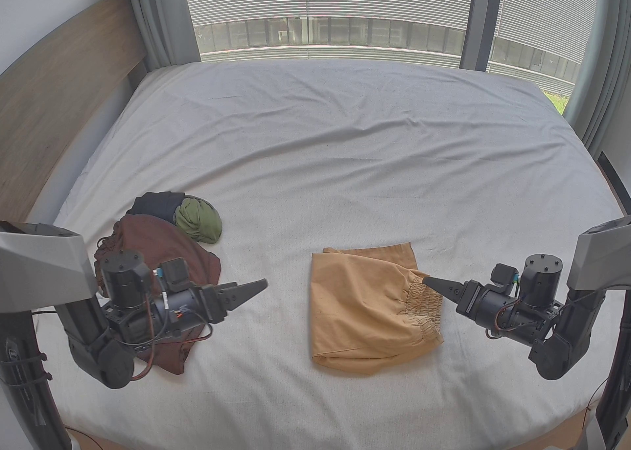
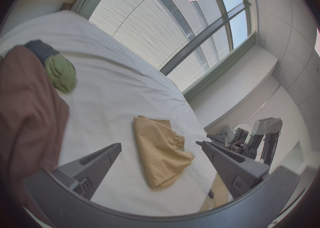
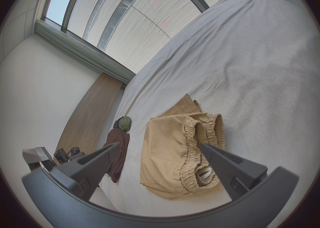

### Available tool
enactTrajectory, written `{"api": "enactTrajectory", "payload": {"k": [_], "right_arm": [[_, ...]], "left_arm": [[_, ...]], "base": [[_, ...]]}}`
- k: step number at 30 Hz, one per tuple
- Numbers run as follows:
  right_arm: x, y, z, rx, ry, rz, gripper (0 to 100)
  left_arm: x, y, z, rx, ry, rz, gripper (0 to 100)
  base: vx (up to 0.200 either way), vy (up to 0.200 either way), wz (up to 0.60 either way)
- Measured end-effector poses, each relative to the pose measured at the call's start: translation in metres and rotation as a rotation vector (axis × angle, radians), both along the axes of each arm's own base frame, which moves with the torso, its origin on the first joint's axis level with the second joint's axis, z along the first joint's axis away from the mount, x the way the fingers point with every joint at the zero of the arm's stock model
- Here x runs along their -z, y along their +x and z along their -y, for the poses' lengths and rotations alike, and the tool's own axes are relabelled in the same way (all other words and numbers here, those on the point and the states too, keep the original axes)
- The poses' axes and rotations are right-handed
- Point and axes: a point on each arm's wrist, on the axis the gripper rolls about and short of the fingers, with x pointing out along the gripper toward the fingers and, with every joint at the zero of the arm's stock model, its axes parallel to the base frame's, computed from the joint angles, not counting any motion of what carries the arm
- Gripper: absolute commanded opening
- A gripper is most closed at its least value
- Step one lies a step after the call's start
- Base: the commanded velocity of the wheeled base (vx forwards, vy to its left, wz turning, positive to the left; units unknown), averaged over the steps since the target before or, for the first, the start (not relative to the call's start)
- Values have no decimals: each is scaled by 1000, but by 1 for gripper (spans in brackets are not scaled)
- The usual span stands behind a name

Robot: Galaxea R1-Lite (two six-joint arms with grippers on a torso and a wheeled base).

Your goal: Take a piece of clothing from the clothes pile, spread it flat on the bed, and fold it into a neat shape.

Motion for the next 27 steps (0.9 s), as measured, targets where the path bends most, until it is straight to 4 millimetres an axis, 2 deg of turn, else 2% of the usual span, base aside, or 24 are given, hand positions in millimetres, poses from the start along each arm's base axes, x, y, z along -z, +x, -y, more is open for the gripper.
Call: {"api": "enactTrajectory", "payload": {"k": [5, 10, 21, 27], "right_arm": [[6, -2, 0, -13, -42, -5, 100], [20, -4, 4, -28, -108, -23, 100], [54, -6, 16, -23, -197, -162, 100], [72, -1, 11, -34, -206, -195, 100]], "left_arm": [[-2, -10, -28, 0, 131, 128, 100], [3, -14, -41, 11, 268, 235, 100], [22, -18, -50, 27, 344, 218, 100], [24, -19, -50, 33, 345, 208, 100]], "base": [[0, 0, 0], [0, 0, 0], [0, 0, 0], [0, 0, 0]]}}
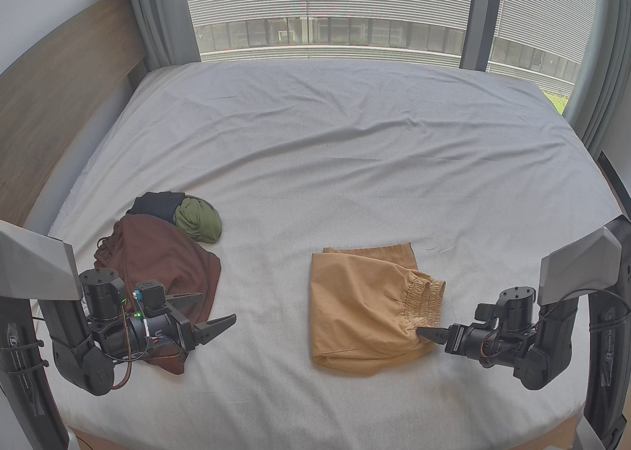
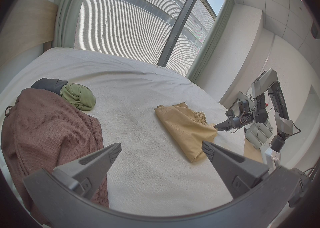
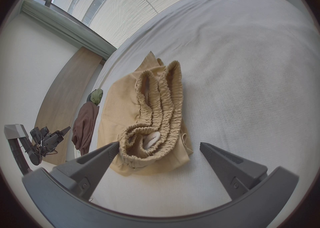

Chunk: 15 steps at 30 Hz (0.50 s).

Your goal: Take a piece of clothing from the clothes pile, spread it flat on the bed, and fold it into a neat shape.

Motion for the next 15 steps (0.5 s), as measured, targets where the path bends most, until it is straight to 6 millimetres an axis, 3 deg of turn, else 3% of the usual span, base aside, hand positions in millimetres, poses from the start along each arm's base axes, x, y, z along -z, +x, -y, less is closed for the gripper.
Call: {"api": "enactTrajectory", "payload": {"k": [15], "right_arm": [[15, 17, -22, -7, 64, 7, 100]], "left_arm": [[3, -1, 0, 2, 2, -13, 100]], "base": [[0, 0, 0]]}}
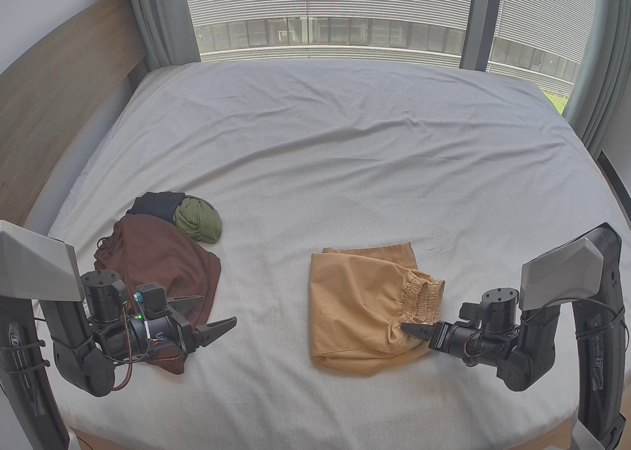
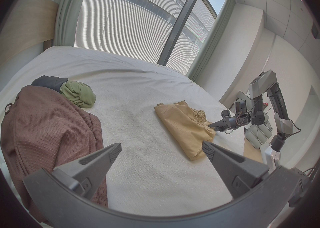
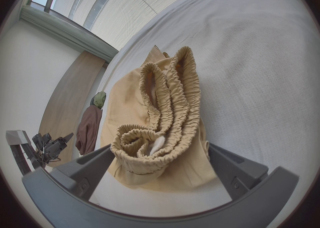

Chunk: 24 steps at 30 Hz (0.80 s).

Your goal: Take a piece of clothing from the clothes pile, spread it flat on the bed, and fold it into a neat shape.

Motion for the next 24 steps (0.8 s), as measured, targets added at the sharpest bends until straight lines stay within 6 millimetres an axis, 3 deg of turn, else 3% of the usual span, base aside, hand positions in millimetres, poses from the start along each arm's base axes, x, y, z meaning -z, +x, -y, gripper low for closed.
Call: {"api": "enactTrajectory", "payload": {"k": [24], "right_arm": [[-8, -2, -11, -7, 104, -13, 100]], "left_arm": [[4, 1, 2, 4, 4, -8, 100]], "base": [[0, 0, 0]]}}
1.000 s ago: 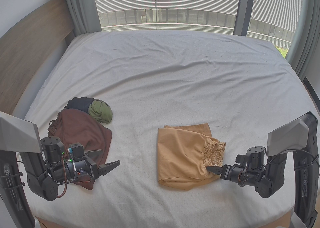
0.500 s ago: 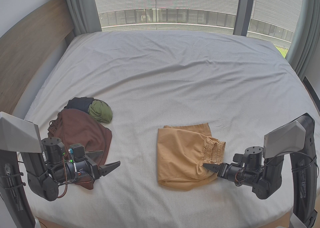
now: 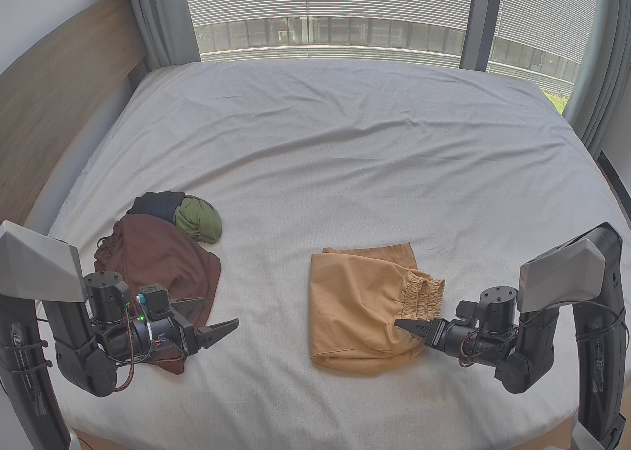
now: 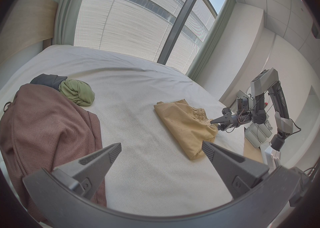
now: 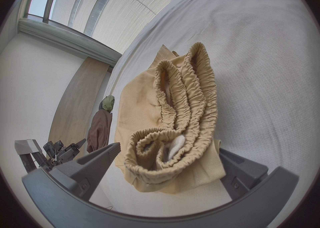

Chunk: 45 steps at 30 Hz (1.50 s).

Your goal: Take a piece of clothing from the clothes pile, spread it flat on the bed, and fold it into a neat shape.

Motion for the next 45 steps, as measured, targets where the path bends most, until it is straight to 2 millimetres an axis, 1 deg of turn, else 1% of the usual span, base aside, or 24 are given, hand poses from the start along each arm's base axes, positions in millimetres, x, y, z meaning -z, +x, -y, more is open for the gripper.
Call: {"api": "enactTrajectory", "payload": {"k": [6, 14, 15, 27, 31, 36, 45], "right_arm": [[-1, 5, -2, 5, 5, 19, 100], [9, 14, -6, 10, 4, 29, 100], [9, 15, -6, 14, 2, 30, 0], [14, 13, -6, 34, -16, 21, 0], [9, 10, -8, 24, -14, 23, 0], [-8, 5, -13, 0, 0, 53, 0], [-51, 1, -24, -70, 66, 168, 0]], "left_arm": [[0, 0, 0, 1, 0, -1, 100], [1, 1, -1, -3, -1, -2, 100], [1, 1, -1, -4, 0, -3, 100], [2, 2, -2, -8, -1, -5, 100], [2, 2, -2, -9, -2, -5, 100], [1, 2, -3, -13, -3, -3, 100], [-2, 1, -7, -25, -5, 7, 100]], "base": [[0, 0, 0], [0, 0, 0], [0, 0, 0], [0, 0, 0], [0, 0, 0], [0, 0, 0], [0, 0, 0]]}}
